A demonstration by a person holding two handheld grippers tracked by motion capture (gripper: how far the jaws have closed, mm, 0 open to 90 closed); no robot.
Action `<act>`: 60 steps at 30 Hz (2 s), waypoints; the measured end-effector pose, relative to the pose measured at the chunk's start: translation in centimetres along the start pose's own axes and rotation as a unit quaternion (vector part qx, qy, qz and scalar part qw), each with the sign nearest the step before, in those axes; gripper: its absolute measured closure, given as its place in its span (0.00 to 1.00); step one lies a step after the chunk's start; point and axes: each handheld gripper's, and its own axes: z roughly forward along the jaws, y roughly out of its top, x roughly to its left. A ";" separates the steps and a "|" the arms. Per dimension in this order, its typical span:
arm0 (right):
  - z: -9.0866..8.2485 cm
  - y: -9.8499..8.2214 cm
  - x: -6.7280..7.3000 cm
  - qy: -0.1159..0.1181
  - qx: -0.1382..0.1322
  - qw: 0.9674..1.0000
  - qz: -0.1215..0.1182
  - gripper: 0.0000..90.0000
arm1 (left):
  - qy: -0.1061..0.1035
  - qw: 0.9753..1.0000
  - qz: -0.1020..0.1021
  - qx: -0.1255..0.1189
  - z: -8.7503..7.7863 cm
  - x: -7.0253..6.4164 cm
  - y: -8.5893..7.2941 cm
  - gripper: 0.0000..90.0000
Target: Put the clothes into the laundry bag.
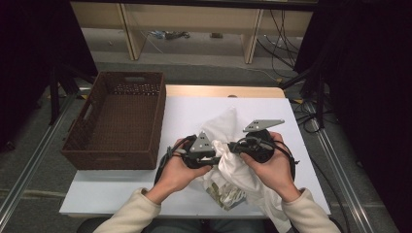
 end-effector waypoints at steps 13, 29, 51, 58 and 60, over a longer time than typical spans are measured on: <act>0.7 -0.3 0.7 0.003 0.022 1.000 -0.005 1.00 | 0.007 0.997 0.074 0.032 4.5 -2.4 -0.5 0.82; 0.8 -0.3 0.3 0.000 0.024 1.000 -0.003 1.00 | 0.001 0.997 -0.001 0.081 -3.6 1.1 -2.1 0.22; 0.4 0.0 0.3 0.001 -0.001 1.000 0.009 1.00 | 0.010 0.999 -0.032 0.038 0.0 2.0 -2.6 0.91; -0.6 0.3 0.7 -0.007 -0.030 0.999 -0.014 1.00 | 0.010 1.000 0.013 0.005 0.0 -0.7 0.5 0.91; -0.7 0.4 0.8 -0.003 -0.034 0.999 -0.016 1.00 | 0.016 1.000 0.021 0.008 0.4 -0.5 0.8 0.91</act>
